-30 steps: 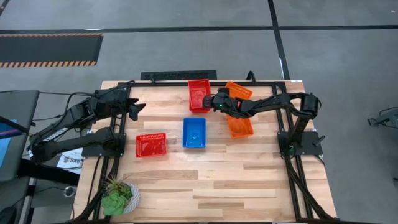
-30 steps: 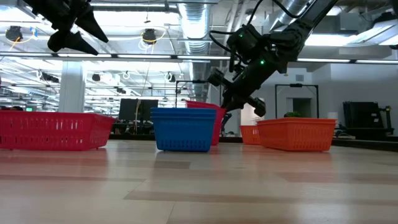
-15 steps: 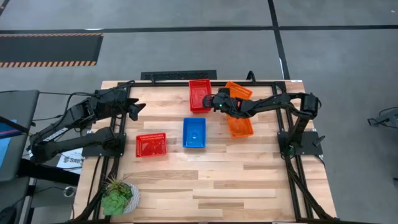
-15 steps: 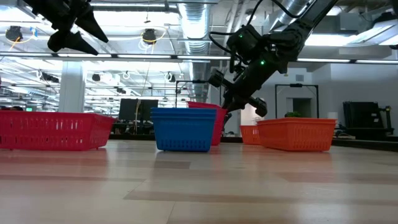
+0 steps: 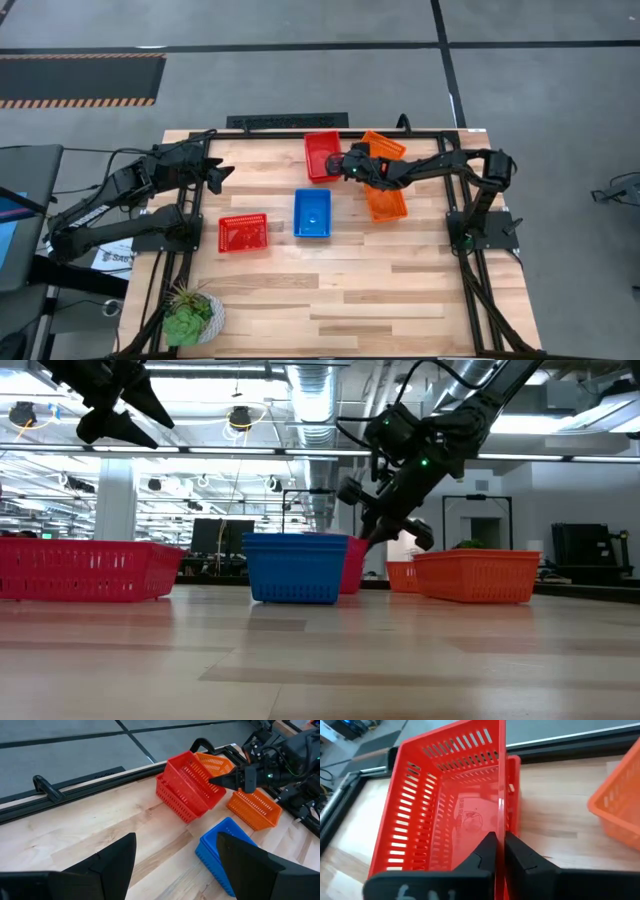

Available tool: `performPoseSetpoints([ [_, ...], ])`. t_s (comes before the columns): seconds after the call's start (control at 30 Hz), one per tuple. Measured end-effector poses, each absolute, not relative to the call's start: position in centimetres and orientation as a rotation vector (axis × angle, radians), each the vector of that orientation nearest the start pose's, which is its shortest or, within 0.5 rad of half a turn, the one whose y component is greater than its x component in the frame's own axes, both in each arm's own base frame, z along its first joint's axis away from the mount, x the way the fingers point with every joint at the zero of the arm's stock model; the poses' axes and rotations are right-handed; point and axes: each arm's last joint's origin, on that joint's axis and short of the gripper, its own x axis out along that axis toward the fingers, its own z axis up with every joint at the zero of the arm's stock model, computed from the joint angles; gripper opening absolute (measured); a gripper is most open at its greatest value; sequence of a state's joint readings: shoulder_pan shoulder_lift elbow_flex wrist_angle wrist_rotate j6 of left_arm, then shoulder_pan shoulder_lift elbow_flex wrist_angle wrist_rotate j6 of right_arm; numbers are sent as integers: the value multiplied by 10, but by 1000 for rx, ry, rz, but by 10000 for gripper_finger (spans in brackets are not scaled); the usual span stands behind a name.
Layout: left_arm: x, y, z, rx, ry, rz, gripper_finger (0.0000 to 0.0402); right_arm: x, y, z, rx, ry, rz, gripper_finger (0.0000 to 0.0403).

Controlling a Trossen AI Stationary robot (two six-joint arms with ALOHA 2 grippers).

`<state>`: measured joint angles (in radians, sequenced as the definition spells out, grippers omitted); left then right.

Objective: Stack baskets by color
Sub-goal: Stack the bottom red bin into the top red bin, then stack the red bin into the stacked red bins

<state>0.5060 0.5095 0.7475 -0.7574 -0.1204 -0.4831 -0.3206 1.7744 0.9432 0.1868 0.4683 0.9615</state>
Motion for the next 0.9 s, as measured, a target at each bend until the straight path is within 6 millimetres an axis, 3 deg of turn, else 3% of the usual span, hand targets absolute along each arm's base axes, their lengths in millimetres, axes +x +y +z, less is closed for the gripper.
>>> performPoseSetpoints([
  [0.27, 83, 50, 300, -558, 361, 728, 263, 334, -125, 164, 785, 281, -1012, 84],
  [0.5, 83, 50, 300, -563, 364, 730, 263, 334, -125, 168, 759, 279, -998, 152],
  [0.67, 82, 50, 299, -566, 383, 733, 263, 328, -123, 197, 721, 212, -954, 185],
  [0.9, 82, 50, 299, -565, 383, 733, 263, 328, -102, 245, 597, 79, -766, 183],
])
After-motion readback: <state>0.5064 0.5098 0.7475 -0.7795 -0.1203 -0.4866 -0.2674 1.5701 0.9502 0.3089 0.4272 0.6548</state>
